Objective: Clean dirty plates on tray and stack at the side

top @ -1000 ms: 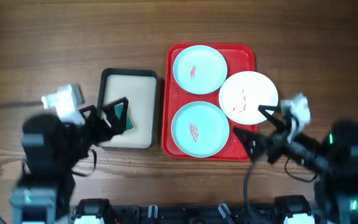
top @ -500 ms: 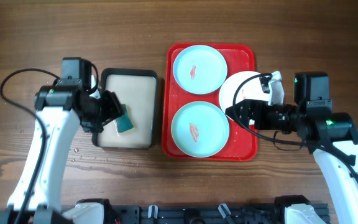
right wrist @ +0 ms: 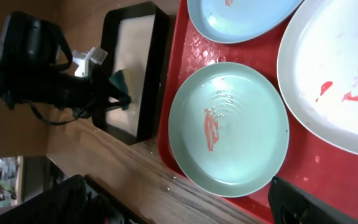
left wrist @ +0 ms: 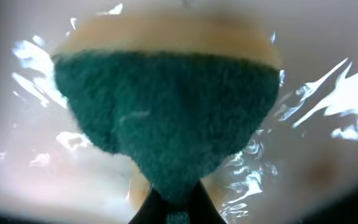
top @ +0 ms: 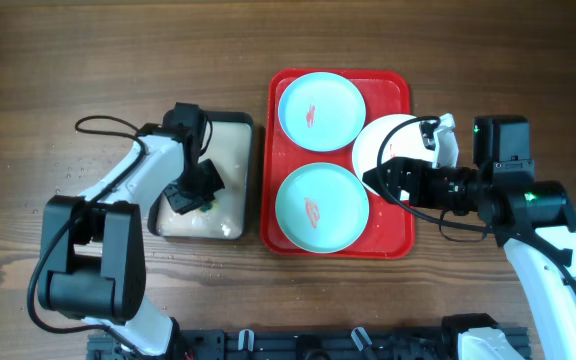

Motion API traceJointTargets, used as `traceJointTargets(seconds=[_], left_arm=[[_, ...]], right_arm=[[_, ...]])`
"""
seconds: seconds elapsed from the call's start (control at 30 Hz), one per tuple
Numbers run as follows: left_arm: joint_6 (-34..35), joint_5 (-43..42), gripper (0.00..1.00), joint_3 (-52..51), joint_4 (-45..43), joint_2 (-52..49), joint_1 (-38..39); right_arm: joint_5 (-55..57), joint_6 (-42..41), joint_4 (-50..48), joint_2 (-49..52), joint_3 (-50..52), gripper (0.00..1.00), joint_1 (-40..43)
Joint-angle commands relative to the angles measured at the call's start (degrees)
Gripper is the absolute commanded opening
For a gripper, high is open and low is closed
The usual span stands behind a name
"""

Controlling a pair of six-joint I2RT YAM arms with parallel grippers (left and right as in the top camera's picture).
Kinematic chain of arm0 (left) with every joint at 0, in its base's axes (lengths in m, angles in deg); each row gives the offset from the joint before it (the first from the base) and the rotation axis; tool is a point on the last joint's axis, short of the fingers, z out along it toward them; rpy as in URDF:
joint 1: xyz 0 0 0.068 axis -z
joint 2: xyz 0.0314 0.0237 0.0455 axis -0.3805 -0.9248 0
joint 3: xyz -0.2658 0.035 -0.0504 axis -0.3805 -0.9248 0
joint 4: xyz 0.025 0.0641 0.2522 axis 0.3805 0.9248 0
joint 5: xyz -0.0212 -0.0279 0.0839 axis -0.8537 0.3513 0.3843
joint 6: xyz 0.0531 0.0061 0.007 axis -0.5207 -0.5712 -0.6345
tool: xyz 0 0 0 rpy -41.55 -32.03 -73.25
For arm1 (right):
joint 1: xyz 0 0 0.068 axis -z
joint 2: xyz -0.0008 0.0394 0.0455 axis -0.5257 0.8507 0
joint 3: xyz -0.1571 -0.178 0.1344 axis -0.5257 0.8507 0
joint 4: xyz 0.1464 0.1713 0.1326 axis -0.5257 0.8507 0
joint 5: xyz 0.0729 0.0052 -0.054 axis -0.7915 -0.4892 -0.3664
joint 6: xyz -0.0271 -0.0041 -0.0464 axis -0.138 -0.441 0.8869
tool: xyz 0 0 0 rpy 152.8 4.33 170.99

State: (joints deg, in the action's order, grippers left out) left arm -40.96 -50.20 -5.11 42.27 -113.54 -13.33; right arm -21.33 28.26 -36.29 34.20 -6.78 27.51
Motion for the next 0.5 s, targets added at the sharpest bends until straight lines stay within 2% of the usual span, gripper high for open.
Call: traceJointTargets(seconds=[0.0,0.03,0.1,0.13,0.27,0.3,0.37,0.47], left_arm=[[-2.4,-3.8,0.26,3.9,4.9,3.6,0.1],[-2.4,-1.6,0.38,3.9,5.3,4.9,0.1],[-1.7,8.2,0.46,3.8,4.4,5.4,0.1],[-1.7,11.0,0.48,3.3,2.6,5.1,0.1],[-1.7,10.8,0.48,-2.4,-7.9,3.9,0.1],[-1.7,10.8,0.45,-4.0,-10.5,3.4,0.1],[-2.0,10.8,0.04,-5.1,-12.2,2.4,0.1],[-2.4,10.8,0.04,-2.8,-9.5,3.8,0.1]], right_arm=[[0.4,-0.4,0.2,0.3,-0.8,0.93,-0.1],[0.4,-0.4,0.2,0.3,-0.8,0.93,-0.1],[0.4,-0.4,0.0,0.3,-0.8,0.93,-0.1],[0.4,-0.4,0.0,0.3,-0.8,0.94,-0.1],[0.4,-0.5,0.0,0.3,-0.8,0.93,-0.1],[0.4,-0.4,0.1,0.3,-0.8,0.94,-0.1],[0.4,-0.5,0.0,0.3,-0.8,0.93,-0.1],[0.4,-0.6,0.0,0.3,-0.8,0.94,-0.1]])
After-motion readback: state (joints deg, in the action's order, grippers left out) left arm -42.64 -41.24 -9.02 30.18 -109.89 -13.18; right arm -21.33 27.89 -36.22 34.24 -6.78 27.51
